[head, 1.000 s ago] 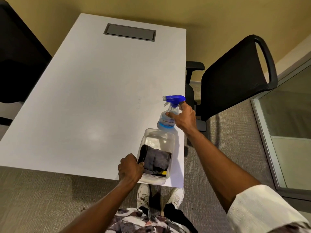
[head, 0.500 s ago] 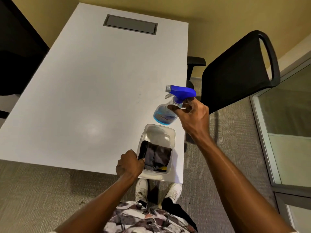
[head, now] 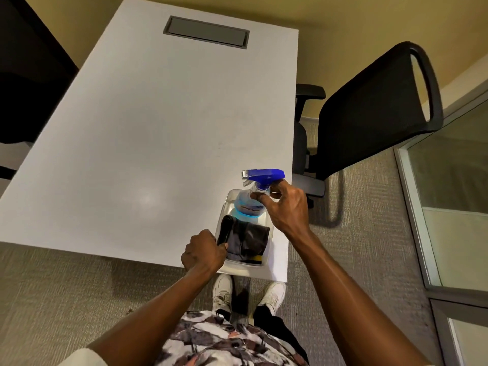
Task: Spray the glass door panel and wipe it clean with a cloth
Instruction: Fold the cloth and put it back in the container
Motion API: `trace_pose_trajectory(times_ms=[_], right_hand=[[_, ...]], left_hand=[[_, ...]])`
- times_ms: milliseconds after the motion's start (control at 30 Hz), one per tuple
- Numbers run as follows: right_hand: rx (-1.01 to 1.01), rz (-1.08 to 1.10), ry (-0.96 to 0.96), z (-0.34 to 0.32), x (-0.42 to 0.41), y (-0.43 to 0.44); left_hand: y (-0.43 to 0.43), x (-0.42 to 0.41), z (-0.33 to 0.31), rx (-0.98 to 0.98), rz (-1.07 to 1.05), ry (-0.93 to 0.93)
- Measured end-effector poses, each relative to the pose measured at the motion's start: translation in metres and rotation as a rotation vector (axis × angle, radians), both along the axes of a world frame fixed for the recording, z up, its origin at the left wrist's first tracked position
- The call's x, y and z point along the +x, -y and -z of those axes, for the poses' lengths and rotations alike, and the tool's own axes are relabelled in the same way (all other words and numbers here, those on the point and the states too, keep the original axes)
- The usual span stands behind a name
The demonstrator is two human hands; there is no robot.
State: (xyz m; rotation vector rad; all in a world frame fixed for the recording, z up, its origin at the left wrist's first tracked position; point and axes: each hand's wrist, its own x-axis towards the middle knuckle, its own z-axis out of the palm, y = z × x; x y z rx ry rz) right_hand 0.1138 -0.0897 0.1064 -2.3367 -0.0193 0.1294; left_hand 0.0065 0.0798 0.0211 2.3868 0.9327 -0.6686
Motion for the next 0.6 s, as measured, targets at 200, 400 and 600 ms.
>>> trace_pose_trajectory(times_ms=[200,400,600], right_hand=[[-0.014,-0.017,-0.047,0.018,-0.009,-0.002],[-0.024,-0.014,-0.051,0.023,-0.014,-0.003],[-0.052,-0.014,-0.065,0.03,-0.015,0.0]], left_hand=[[0.0,0.0,-0.003,0.022,0.015,-0.016],[0.001,-0.001,-0.008,0.03,0.029,-0.014],[0.0,-0.004,-0.008,0.001,0.026,0.006]])
